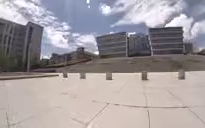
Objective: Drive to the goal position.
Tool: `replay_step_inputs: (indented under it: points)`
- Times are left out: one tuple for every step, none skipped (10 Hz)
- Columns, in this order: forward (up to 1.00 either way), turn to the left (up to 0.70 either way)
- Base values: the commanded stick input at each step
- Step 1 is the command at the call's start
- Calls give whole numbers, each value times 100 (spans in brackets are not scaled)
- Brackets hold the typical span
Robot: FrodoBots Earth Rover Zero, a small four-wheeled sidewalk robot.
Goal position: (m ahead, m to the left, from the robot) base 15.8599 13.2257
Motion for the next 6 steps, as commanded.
replay_step_inputs:
  points:
    - [100,5]
    - [100,5]
    - [100,5]
    - [100,5]
    - [100,5]
    - [100,5]
